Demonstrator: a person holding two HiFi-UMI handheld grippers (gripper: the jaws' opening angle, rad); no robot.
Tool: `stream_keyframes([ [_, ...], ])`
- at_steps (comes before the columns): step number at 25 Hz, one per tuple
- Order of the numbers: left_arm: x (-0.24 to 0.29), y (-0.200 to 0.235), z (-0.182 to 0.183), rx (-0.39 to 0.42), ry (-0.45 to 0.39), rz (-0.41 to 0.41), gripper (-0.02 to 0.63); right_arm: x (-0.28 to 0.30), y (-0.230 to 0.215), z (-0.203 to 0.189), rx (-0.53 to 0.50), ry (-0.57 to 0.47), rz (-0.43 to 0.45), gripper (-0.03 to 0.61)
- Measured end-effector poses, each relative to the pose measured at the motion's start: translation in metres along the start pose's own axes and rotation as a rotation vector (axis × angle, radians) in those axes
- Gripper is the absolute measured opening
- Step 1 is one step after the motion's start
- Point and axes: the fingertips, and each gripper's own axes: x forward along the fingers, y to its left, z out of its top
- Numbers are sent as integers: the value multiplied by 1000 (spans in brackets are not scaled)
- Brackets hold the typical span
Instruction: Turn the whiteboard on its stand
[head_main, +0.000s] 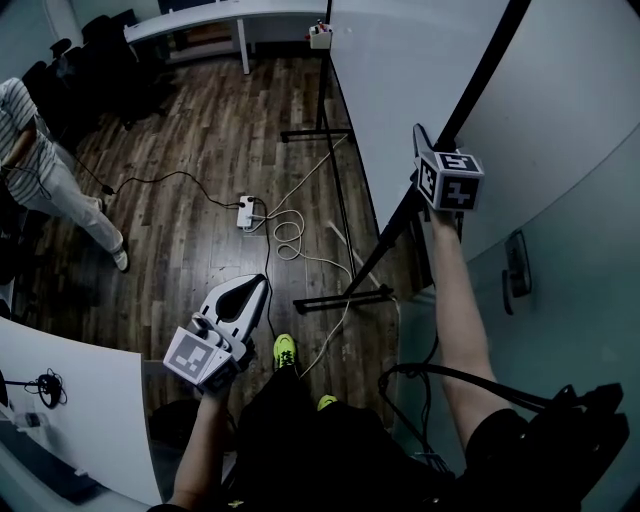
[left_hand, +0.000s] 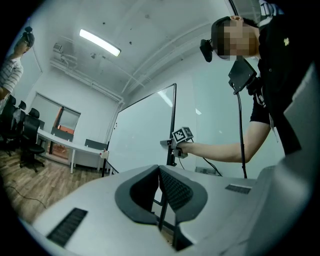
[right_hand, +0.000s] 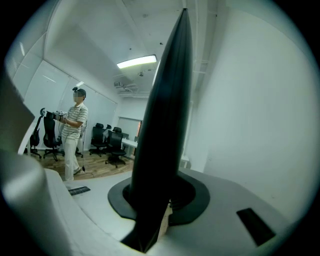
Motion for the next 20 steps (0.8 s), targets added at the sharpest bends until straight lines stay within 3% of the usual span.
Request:
stream_keyframes([
  [9,-8,1,3,-15,-8,10,-5,-2,8,1,-14,-10,43,85],
  [20,-23,-4,10,-16,-45,30,-6,-13,2,-2,26,-4,-5,66],
])
